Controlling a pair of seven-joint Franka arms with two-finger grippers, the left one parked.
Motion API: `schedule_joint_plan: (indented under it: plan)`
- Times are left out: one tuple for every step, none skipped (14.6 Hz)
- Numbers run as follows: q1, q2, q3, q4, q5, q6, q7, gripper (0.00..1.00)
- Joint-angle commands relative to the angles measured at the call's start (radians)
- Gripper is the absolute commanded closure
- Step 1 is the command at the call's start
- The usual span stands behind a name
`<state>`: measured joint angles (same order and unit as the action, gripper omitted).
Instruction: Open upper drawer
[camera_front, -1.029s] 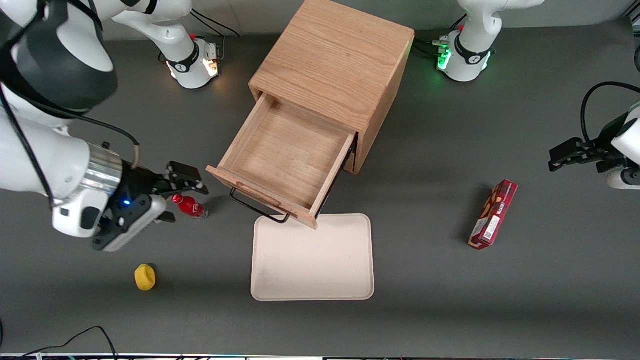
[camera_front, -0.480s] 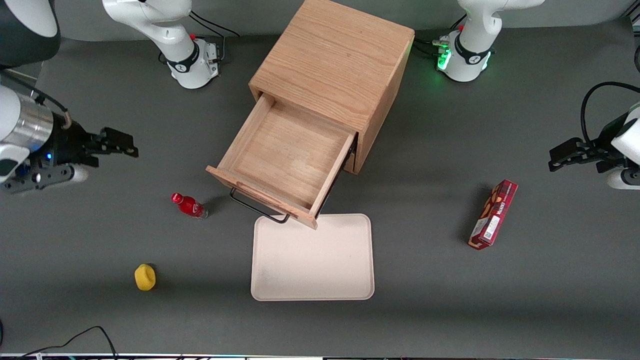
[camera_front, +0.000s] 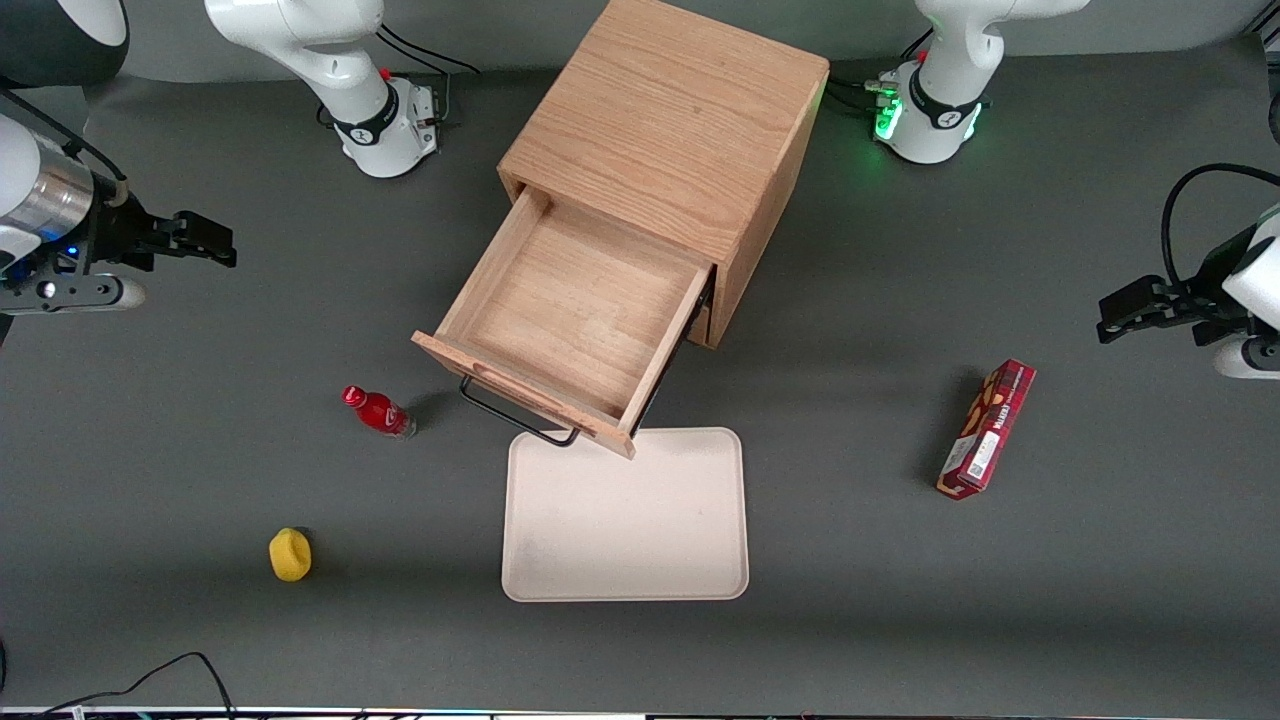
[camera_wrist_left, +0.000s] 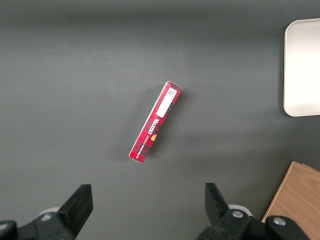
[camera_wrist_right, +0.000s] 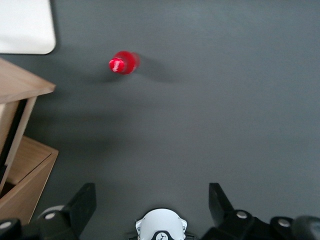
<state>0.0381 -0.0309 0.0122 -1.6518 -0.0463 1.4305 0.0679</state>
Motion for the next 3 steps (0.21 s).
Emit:
schedule_joint_plan:
  plan:
    - [0.008,-0.023,-0.014,0.004,-0.024,0.013,0.055,0.00]
    - [0.009,-0.020,-0.014,0.023,-0.024,0.008,0.056,0.00]
    - [0.011,-0.017,-0.014,0.036,-0.024,0.004,0.056,0.00]
